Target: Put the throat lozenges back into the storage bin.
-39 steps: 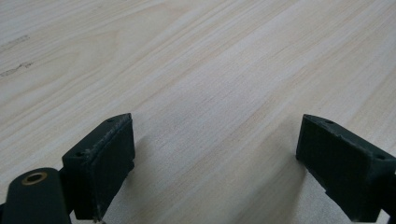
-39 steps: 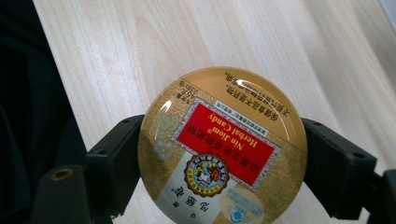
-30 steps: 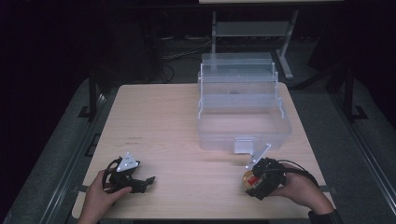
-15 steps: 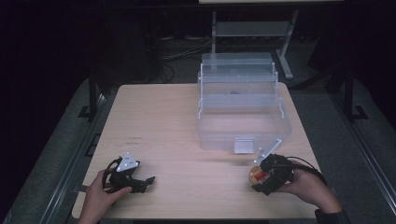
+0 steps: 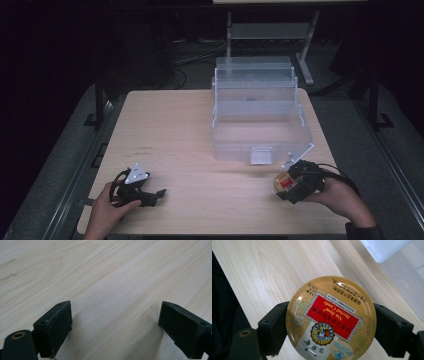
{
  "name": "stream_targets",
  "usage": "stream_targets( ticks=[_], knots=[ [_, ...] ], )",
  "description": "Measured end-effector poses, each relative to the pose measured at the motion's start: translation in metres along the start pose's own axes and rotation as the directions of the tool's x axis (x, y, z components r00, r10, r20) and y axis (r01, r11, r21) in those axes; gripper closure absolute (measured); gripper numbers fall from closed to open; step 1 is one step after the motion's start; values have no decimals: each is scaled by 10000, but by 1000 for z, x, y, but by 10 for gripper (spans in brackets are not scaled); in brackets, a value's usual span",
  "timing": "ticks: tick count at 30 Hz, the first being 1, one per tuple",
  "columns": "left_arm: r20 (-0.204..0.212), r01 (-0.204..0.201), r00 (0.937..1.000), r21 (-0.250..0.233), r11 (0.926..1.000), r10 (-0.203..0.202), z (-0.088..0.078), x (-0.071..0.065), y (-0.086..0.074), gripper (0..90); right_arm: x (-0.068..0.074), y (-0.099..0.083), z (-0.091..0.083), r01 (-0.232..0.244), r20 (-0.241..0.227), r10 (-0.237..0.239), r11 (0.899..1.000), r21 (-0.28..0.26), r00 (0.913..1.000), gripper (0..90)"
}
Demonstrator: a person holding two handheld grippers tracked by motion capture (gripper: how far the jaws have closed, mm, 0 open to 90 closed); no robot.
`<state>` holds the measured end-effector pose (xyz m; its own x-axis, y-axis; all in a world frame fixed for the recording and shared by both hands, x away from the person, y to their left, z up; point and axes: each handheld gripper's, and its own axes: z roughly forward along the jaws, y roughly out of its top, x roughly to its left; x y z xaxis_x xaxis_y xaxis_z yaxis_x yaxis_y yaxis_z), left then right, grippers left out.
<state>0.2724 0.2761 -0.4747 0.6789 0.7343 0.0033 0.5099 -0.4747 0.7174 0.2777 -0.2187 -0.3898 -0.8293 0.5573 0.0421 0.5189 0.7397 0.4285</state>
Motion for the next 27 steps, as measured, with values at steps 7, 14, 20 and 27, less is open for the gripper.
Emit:
stream_targets(
  ticks=[7,14,20,27],
  knots=[
    [-1,-1,10000,0,10000,1,0,0,0,107,-5,-2,-7,-200,46,200,9997,-113,9998,197],
    [-1,2,10000,0,10000,-2,0,0,0,107,-11,-3,-12,-350,91,351,9993,-130,9993,197],
    [-1,3,10000,-2,10000,-3,0,0,0,107,-17,-4,-17,-512,151,515,9985,-194,9986,197],
    [-4,17,10000,-15,10000,-17,0,0,0,107,-24,-4,-23,-650,212,655,9976,-238,9976,197]
  ],
)
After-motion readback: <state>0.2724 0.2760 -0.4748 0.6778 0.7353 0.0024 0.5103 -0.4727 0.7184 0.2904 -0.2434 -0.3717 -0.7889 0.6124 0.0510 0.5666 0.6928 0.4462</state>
